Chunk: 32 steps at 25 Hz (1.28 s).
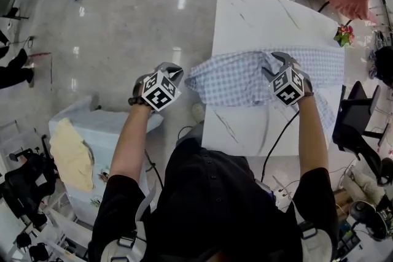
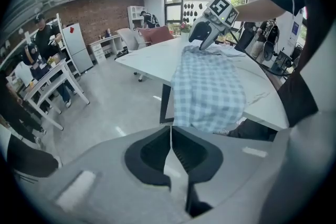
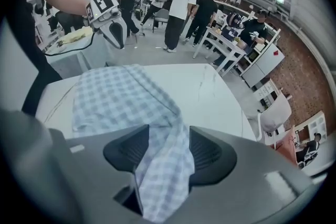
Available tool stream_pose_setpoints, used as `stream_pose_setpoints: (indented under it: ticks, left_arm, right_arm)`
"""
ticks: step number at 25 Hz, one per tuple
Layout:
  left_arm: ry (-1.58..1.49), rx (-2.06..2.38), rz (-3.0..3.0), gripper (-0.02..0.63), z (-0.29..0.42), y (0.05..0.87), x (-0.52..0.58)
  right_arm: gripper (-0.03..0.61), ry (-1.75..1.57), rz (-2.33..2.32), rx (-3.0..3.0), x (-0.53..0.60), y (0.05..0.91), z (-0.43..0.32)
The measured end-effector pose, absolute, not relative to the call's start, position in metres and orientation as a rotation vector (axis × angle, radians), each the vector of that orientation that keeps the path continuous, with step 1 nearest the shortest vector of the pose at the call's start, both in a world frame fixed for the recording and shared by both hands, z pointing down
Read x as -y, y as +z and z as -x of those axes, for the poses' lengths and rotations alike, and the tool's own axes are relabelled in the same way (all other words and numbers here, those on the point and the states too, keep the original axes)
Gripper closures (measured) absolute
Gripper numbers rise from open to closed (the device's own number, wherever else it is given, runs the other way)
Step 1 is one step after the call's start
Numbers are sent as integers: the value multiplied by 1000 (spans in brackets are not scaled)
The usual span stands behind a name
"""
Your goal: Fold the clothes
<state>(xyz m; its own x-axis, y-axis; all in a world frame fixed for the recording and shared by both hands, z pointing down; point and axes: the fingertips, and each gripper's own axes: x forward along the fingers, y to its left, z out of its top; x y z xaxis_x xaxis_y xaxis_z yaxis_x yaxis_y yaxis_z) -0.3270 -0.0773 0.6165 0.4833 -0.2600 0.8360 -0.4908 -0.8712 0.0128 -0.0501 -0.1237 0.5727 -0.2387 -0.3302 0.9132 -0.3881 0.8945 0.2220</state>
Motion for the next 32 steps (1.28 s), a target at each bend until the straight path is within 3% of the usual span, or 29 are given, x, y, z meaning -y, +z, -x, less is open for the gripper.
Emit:
stream_pose_setpoints:
  ticks: [8,14,26,32]
  left_arm:
    - [1288,653,-2491,597,293,596,32]
    - [1304,627,-2587,597,224,567,12]
    - [1350,611,-2611,591,11,557,-32]
    - [1407,631,-2571,591,-64,557,-42]
  right_arm:
    - [374,37,-577,1908,71,559,32]
    - [380,67,-640,1931,36,556,-19]
    - [391,198,-668,1963,-68,558,-218]
    - [394,258,-605,1987,-94,563,-291]
